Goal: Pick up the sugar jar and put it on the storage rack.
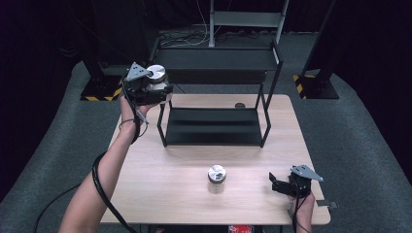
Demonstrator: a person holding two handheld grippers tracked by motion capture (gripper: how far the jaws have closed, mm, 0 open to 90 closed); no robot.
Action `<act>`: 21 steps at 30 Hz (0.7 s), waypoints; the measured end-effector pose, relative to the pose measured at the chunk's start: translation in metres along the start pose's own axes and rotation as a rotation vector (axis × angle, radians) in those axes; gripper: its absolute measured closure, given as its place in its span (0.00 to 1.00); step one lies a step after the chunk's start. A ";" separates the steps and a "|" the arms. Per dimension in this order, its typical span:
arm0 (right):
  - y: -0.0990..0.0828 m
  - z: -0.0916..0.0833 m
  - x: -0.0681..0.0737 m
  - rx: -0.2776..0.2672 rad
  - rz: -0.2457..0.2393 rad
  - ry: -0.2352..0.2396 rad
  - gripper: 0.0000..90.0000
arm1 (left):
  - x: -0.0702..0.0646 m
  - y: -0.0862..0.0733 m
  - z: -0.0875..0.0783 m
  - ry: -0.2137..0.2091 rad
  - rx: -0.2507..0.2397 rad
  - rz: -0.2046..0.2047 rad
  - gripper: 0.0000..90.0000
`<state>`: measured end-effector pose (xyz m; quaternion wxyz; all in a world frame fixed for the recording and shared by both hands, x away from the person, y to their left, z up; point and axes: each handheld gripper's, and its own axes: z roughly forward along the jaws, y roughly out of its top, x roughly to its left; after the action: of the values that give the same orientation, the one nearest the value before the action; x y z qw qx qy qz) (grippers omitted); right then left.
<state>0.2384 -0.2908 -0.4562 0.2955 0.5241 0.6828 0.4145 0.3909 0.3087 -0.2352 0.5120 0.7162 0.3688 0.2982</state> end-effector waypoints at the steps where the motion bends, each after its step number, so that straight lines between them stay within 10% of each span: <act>1: 0.000 0.000 0.000 -0.001 0.001 -0.001 0.01 | 0.000 0.001 0.000 -0.001 -0.002 0.000 0.34; 21: 0.000 0.000 0.000 -0.001 0.006 0.000 0.01 | -0.003 0.024 -0.002 -0.009 -0.020 0.019 0.34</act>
<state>0.2384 -0.2913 -0.4564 0.2945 0.5259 0.6810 0.4158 0.3931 0.3017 -0.2117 0.5180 0.7158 0.3566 0.3037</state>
